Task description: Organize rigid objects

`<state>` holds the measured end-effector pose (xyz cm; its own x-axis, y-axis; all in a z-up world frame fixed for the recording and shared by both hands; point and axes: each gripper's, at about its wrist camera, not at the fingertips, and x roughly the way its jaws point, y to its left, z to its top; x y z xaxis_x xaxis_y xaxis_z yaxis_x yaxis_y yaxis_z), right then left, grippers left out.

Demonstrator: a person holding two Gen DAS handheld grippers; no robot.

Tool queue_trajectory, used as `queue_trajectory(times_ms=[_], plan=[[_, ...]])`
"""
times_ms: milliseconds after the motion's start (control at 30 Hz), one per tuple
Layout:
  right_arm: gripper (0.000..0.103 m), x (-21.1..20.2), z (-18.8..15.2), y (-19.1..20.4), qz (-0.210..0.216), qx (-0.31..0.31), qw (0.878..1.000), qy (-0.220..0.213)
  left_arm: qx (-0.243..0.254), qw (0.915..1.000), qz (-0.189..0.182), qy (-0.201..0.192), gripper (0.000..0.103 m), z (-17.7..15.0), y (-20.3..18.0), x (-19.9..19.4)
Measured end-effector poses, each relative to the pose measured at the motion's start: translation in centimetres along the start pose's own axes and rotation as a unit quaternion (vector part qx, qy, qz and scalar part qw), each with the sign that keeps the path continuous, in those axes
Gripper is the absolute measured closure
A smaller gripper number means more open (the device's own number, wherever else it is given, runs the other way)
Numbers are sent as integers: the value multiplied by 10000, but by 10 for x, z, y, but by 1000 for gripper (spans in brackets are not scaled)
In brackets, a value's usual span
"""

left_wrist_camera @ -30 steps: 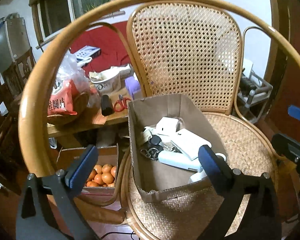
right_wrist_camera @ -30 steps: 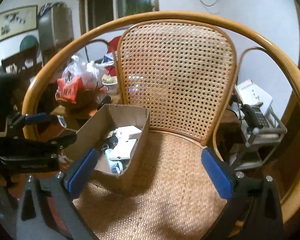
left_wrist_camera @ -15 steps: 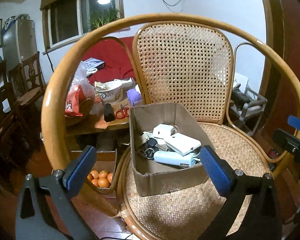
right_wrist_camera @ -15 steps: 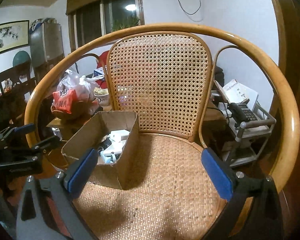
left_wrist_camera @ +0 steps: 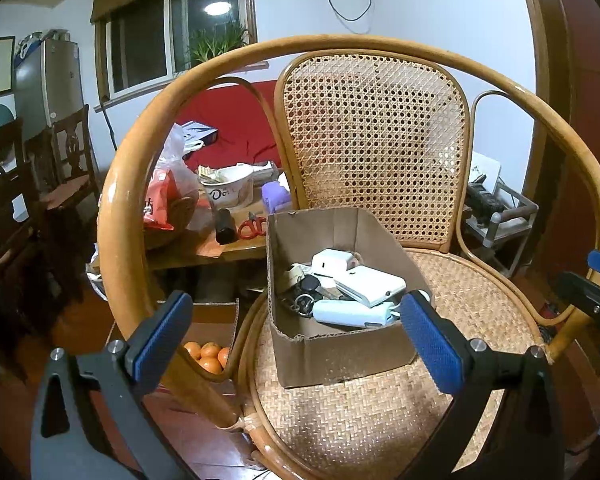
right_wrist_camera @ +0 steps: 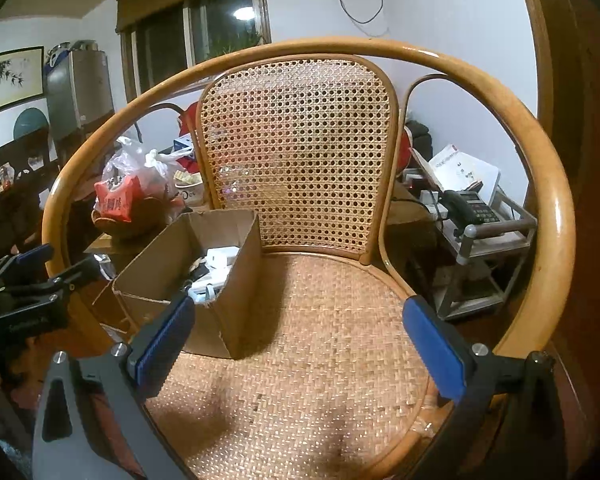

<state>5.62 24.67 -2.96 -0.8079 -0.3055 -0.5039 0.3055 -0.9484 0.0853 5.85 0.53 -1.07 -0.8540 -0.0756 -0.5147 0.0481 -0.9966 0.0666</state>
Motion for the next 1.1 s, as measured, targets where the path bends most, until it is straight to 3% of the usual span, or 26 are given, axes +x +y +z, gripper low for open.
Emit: queue_trajectory(times_ms=[1100], plan=[[0,6,-1,-6,-207,55,9997,101,80,9999,-52,107,1,1,-2,0]])
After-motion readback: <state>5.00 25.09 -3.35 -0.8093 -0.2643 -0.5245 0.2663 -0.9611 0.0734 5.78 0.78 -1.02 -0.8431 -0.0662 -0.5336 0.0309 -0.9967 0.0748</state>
